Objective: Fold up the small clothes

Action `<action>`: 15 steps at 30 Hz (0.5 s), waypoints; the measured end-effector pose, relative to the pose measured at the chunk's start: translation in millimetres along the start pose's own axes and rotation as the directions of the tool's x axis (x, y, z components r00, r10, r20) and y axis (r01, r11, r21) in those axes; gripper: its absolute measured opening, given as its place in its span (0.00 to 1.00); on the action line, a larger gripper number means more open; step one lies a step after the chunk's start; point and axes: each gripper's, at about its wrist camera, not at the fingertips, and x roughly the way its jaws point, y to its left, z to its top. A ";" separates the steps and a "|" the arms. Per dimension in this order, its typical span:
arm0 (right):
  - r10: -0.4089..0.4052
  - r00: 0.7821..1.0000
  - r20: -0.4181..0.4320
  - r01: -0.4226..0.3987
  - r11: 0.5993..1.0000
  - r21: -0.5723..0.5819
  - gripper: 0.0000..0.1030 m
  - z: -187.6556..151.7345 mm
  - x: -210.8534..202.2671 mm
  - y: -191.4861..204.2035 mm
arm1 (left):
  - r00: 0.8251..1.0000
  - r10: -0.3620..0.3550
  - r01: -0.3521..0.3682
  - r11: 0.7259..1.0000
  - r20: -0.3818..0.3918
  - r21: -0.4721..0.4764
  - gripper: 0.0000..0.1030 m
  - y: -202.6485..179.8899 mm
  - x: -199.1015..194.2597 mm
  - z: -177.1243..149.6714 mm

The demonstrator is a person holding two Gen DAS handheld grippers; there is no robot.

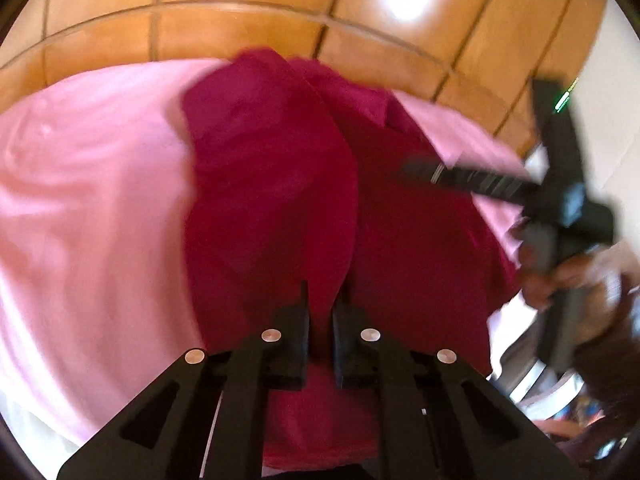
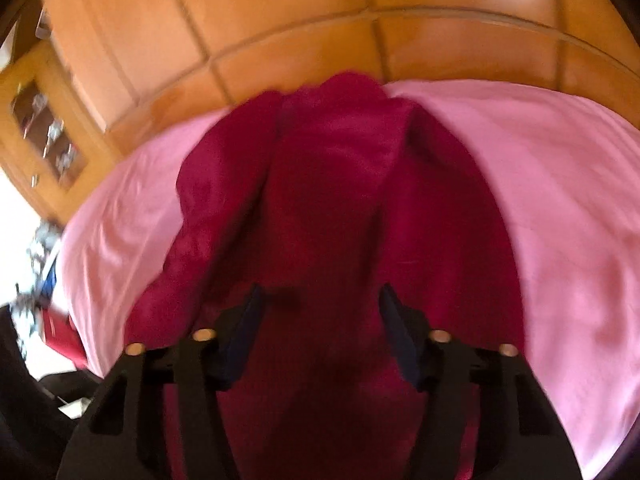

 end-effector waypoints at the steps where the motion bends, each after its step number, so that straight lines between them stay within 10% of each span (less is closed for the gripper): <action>1: -0.019 1.000 0.003 0.020 0.999 -0.039 0.21 -0.1 1.8 6.1 | 1.000 -0.006 0.006 1.000 0.028 -0.030 0.07 10.7 -12.7 5.0; 3: -0.058 0.997 0.045 0.062 0.992 -0.112 0.06 1.7 -5.8 15.8 | 0.996 -0.007 0.016 0.994 0.087 -0.105 0.07 35.5 -36.2 17.3; 8: -0.092 0.987 0.133 0.104 0.991 -0.089 0.06 14.5 -46.4 -6.1 | 0.966 0.078 0.000 0.954 0.248 -0.301 0.07 112.3 -96.5 51.6; 15: -0.316 0.915 0.250 0.312 0.949 0.057 0.06 54.8 -107.2 -93.2 | 0.891 0.364 -0.212 0.863 0.272 -0.459 0.07 199.0 -126.2 100.4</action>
